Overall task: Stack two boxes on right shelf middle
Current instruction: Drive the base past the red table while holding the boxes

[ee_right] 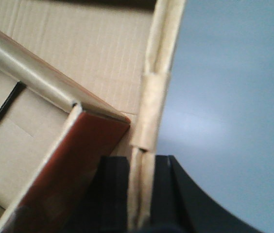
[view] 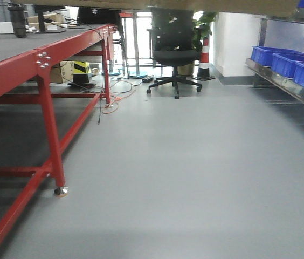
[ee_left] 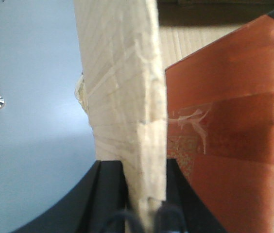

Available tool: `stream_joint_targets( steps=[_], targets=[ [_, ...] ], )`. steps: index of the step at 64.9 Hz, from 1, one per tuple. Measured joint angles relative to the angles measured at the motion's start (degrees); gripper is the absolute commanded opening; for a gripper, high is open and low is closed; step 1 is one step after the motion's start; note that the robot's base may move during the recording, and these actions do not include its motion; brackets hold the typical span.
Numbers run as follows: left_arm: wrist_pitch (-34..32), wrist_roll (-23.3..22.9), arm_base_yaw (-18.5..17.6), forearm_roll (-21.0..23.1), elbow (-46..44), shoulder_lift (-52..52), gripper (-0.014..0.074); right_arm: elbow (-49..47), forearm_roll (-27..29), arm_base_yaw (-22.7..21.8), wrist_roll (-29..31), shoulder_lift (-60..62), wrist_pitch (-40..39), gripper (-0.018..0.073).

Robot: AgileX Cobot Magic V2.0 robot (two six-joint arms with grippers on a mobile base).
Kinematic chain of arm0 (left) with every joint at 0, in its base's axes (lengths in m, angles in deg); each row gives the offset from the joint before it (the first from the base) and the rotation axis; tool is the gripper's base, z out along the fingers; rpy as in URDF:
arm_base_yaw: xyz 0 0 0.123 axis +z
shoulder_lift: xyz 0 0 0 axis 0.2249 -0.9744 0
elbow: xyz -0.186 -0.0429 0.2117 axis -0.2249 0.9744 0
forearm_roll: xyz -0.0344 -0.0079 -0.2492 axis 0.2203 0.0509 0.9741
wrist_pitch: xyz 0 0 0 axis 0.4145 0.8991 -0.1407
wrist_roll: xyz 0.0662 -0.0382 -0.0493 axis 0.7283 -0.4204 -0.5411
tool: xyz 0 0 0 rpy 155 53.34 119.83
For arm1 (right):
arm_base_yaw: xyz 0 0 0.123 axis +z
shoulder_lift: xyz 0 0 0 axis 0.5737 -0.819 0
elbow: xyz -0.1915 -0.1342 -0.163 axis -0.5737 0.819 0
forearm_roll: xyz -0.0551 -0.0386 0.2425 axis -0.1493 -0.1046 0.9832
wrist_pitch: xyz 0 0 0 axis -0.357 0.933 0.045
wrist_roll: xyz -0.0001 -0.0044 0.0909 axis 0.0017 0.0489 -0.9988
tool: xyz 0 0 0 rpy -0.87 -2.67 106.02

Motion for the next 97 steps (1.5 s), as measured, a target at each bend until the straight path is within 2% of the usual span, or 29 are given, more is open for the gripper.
stream_joint_targets(
  steps=[97],
  targets=[
    [0.0, 0.0, 0.0, 0.0, 0.0, 0.0, -0.0111, 0.0, -0.1, 0.0, 0.0, 0.0, 0.0, -0.0151]
  ],
)
